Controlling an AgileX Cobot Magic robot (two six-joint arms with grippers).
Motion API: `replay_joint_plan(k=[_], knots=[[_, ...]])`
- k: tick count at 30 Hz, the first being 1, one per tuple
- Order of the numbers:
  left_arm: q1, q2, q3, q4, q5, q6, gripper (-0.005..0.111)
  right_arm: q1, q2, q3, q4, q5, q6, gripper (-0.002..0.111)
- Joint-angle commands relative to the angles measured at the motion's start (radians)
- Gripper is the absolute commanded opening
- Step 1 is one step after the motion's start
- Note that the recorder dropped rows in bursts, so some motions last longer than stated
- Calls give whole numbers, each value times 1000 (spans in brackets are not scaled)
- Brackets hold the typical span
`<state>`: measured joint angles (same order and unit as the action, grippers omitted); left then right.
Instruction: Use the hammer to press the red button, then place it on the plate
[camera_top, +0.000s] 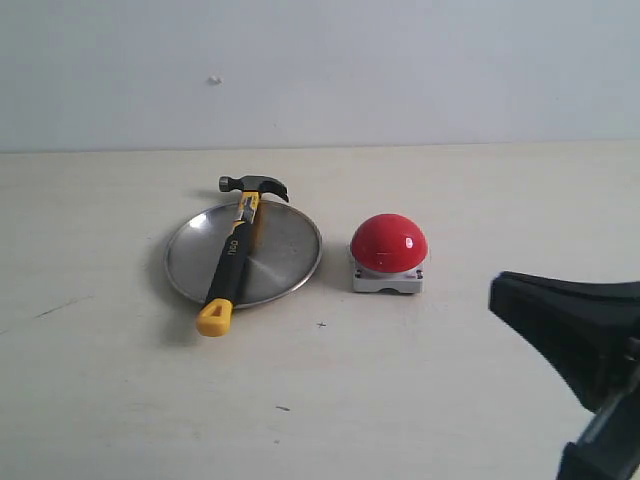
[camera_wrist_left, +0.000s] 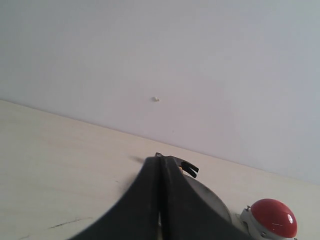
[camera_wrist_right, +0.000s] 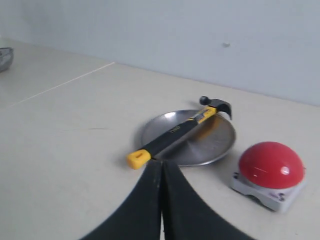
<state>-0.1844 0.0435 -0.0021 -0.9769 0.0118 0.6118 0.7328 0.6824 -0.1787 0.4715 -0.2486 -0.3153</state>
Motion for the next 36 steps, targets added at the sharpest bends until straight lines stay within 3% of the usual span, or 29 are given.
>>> replay_joint_plan(k=[1, 7, 15, 36], knots=[[0, -6, 2, 3, 1, 1, 0, -112, -151, 115, 1, 13, 21, 0], [0, -6, 2, 3, 1, 1, 0, -250, -311, 179, 1, 23, 53, 0], [0, -6, 2, 3, 1, 1, 0, -420, -487, 179, -6, 192, 46, 0], [0, -6, 2, 3, 1, 3, 0, -675, -682, 179, -17, 490, -16, 0]])
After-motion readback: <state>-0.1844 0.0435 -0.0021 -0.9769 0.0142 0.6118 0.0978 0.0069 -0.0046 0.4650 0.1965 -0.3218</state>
